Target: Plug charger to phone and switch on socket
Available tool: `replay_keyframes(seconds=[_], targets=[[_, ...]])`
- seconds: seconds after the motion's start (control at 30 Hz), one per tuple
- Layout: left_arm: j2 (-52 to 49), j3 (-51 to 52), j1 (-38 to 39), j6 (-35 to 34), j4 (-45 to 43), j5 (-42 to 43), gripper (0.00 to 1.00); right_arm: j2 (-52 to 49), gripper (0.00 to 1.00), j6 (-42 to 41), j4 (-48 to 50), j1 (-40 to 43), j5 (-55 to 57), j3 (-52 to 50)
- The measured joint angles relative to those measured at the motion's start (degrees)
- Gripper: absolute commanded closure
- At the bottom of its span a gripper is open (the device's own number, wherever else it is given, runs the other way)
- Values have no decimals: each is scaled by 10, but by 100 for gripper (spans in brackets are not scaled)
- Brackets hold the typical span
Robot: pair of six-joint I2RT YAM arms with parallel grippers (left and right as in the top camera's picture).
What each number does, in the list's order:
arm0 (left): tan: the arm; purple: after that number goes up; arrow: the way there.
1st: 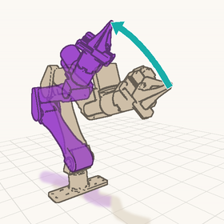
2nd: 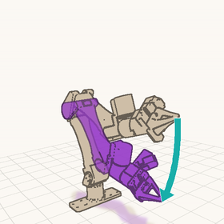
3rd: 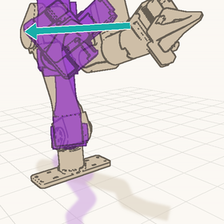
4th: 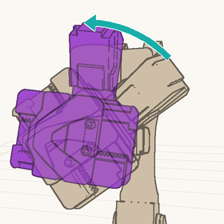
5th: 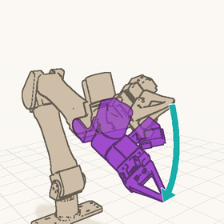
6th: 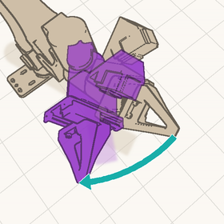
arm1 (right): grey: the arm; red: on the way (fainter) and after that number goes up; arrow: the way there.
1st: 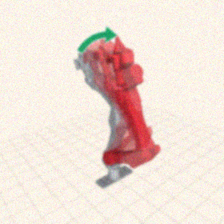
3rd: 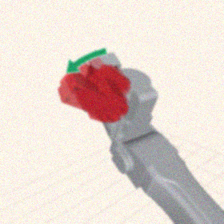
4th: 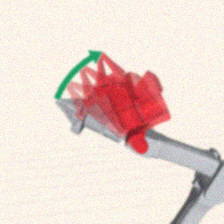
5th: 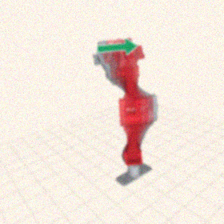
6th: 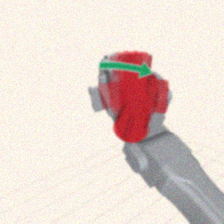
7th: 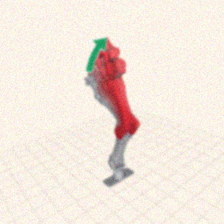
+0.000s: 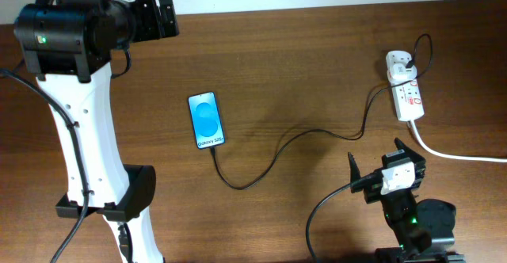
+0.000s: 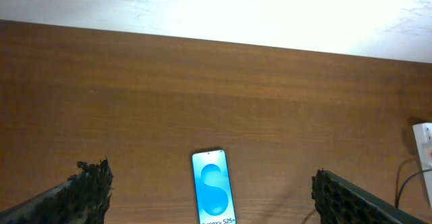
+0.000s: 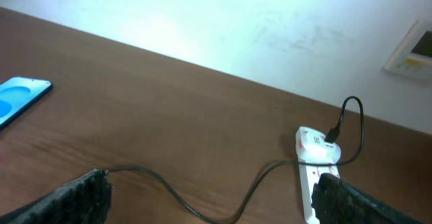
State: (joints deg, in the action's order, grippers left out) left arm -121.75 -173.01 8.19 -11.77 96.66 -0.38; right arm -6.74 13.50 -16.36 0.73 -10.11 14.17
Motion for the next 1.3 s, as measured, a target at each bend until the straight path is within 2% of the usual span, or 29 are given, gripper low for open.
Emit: replay_keyframes(seconds=[0.7,1.03,1.2,1.3], targets=[[0,0,0,0,0,0,1,58,1,0,20,0,0,-24],[0,0,0,0,0,0,1,58,1,0,77,0,-1,-26],[0,0,0,0,0,0,1,59,1,0,168,-1,-11,-68],[0,0,0,0,0,0,1,59,1,0,183,-12,-15,-90]])
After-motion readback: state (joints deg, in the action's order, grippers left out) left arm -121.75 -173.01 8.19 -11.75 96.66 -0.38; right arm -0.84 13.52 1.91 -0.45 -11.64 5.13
